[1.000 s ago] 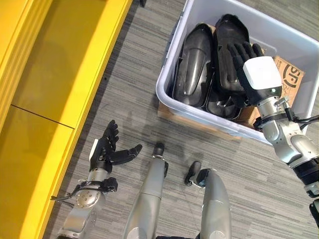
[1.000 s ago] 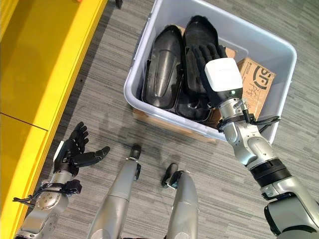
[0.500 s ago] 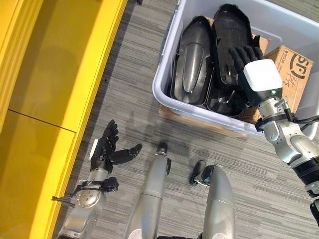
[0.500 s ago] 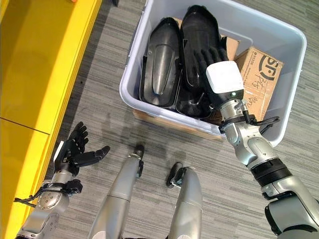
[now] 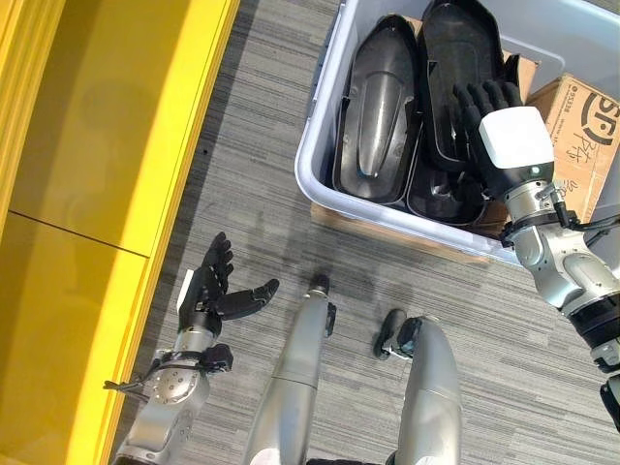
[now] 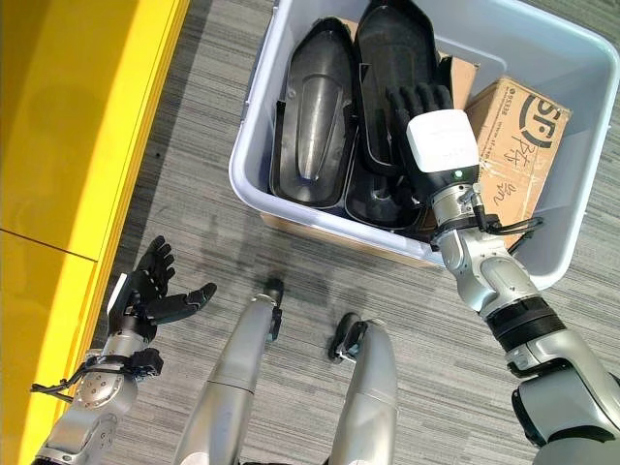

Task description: Move parts from the plastic box to the shelf.

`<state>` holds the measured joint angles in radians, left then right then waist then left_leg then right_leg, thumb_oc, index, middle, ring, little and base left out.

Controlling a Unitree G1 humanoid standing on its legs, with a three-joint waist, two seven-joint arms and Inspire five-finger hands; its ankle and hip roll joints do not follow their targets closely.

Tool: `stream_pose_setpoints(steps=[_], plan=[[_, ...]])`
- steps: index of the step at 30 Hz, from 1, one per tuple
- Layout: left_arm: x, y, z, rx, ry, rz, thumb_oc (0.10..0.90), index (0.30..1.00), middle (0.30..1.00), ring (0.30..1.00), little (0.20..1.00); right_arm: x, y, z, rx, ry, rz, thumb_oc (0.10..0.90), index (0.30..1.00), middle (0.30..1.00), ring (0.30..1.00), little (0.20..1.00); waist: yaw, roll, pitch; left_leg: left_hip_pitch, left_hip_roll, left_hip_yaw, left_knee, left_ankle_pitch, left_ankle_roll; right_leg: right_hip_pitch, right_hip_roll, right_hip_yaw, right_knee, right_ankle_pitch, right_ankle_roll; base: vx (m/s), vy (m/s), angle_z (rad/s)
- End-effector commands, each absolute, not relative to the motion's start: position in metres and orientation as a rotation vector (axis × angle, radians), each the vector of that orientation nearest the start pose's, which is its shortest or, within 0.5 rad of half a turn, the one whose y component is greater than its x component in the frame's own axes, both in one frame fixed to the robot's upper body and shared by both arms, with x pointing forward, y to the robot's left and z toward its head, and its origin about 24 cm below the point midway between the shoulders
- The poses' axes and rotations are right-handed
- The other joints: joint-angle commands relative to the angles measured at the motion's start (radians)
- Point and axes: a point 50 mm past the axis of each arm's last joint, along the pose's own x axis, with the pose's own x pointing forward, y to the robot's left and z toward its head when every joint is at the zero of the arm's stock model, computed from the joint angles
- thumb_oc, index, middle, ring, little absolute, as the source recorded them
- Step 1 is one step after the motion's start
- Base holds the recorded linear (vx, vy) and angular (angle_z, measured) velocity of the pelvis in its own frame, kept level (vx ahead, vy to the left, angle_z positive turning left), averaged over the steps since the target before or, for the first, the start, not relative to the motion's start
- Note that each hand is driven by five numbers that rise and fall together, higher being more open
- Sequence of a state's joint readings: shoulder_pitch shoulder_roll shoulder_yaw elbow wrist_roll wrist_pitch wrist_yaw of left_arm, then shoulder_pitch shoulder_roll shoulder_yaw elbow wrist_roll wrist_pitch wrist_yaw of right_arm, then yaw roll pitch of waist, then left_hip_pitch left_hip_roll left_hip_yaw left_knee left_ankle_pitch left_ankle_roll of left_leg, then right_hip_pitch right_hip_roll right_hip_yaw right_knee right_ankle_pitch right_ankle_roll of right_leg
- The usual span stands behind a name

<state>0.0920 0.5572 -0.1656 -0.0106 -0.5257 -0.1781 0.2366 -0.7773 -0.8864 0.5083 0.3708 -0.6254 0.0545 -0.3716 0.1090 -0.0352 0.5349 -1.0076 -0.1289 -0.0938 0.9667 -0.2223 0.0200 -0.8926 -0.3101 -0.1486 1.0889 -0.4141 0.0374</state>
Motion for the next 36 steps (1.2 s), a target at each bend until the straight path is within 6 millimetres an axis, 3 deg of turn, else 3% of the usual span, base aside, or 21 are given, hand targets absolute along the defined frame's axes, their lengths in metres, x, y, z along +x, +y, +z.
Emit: stream_pose_setpoints(steps=[1,23,24,25,36], plan=[[0.225,0.22,0.074,-0.022,-0.17,0.102,0.9,1.0,1.0,1.0,1.0,0.354,-0.233,0.282,-1.634,-0.72,-0.473,0.9,1.0,1.0,1.0,1.0,-0.01,0.042,-0.015,0.065,0.083,-0.066,-0.021,-0.105,-0.015,-0.016,0.014,0.082,-0.037,-0.009,0.005,0.0,0.0,0.0],[0.221,0.22,0.075,-0.048,-0.185,0.137,0.9,1.0,1.0,1.0,1.0,0.362,-0.22,0.275,-1.563,-0.725,-0.469,0.9,1.0,1.0,1.0,1.0,-0.005,0.054,-0.015,-0.042,0.071,-0.058,0.055,-0.128,-0.009,-0.118,0.006,0.1,0.042,-0.037,-0.009,0.0,0.0,0.0],[0.222,0.219,0.075,-0.051,-0.187,0.138,0.9,1.0,1.0,1.0,1.0,0.363,-0.22,0.274,-1.562,-0.717,-0.471,0.514,0.459,0.459,0.459,0.459,-0.005,0.054,-0.015,-0.046,0.07,-0.057,0.057,-0.128,-0.01,-0.12,0.006,0.101,0.044,-0.037,-0.009,0.0,0.0,0.0],[0.222,0.219,0.075,-0.052,-0.189,0.135,0.9,1.0,1.0,1.0,1.0,0.365,-0.221,0.271,-1.566,-0.696,-0.466,0.4,0.3,0.3,0.3,0.3,-0.005,0.054,-0.015,-0.048,0.07,-0.054,0.059,-0.13,-0.009,-0.125,0.006,0.103,0.048,-0.037,-0.01,0.0,0.0,0.0],[0.224,0.217,0.077,-0.066,-0.199,0.134,0.9,1.0,1.0,1.0,1.0,0.365,-0.218,0.267,-1.555,-0.707,-0.454,0.4,0.3,0.3,0.3,0.3,-0.013,0.048,-0.015,-0.02,0.08,-0.05,0.047,-0.13,-0.009,-0.11,0.007,0.104,0.045,-0.037,-0.009,0.0,0.003,-0.01]])
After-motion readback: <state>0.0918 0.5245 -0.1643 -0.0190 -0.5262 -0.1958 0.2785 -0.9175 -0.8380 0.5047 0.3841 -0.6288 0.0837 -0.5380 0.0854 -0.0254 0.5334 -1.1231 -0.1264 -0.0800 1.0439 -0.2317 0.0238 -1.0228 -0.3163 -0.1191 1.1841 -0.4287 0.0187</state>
